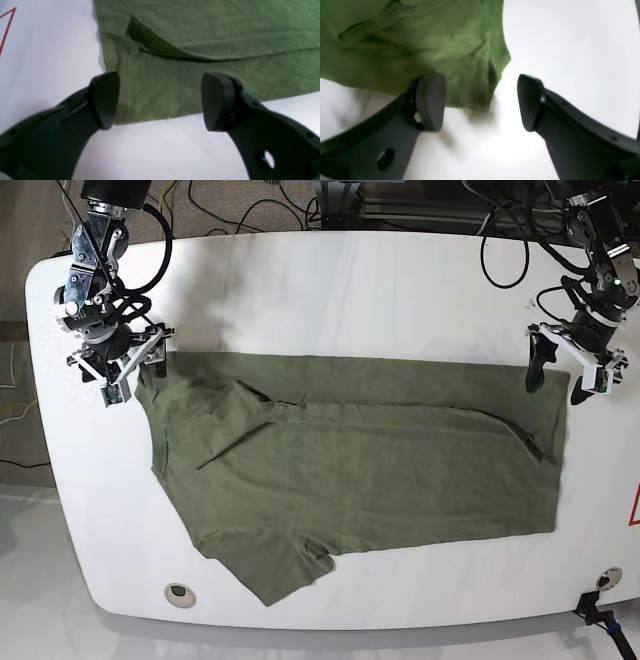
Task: Fold the T-shirt properly
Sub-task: 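Open both grippers and release the folded edge, then grasp the folded shirt edge again with both grippers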
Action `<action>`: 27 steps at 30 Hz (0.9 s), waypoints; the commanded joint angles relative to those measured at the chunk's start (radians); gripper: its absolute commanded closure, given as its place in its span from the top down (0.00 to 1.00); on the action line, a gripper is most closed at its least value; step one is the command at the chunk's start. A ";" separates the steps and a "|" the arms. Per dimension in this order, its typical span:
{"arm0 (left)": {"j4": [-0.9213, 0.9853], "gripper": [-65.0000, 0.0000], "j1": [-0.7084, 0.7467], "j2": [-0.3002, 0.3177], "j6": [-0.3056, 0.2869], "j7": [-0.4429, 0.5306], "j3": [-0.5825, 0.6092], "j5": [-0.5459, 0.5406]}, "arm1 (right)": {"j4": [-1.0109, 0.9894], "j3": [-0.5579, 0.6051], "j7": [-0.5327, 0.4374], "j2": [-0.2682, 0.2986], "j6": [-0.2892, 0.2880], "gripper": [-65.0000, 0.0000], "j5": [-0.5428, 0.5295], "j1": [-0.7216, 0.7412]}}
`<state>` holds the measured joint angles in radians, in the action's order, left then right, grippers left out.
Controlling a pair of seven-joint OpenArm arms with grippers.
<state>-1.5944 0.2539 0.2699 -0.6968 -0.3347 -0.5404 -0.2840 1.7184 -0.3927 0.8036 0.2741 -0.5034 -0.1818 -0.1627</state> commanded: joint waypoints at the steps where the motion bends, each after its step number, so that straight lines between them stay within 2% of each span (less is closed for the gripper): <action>1: -0.021 0.74 -0.008 0.015 -0.001 0.032 -0.007 -0.017 | -0.039 -0.007 -0.080 0.014 -0.002 0.67 -0.002 0.019; 11: -0.021 0.74 -0.008 0.015 -0.001 0.032 -0.008 -0.017 | -0.185 -0.007 -0.189 -0.003 -0.002 0.67 -0.002 0.038; 18: -0.013 0.74 -0.009 0.015 -0.001 0.029 -0.008 -0.016 | -0.206 -0.007 -0.192 -0.005 -0.002 0.66 -0.002 0.050; 21: -0.011 0.74 -0.011 0.015 -0.001 0.029 -0.008 -0.016 | -0.254 -0.007 -0.224 -0.005 -0.002 0.65 -0.002 0.058; 23: -0.011 0.74 -0.011 0.016 -0.001 0.027 -0.008 -0.016 | -0.297 -0.007 -0.252 -0.003 -0.002 0.58 -0.002 0.064; 27: -0.011 0.74 -0.009 0.018 -0.001 0.027 -0.008 -0.016 | -0.338 -0.007 -0.281 0.000 -0.002 0.36 0.000 0.064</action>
<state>-1.5906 0.2516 0.2703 -0.6971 -0.3283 -0.5415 -0.2840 1.3880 -0.3985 0.5186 0.2630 -0.5007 -0.1871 -0.1001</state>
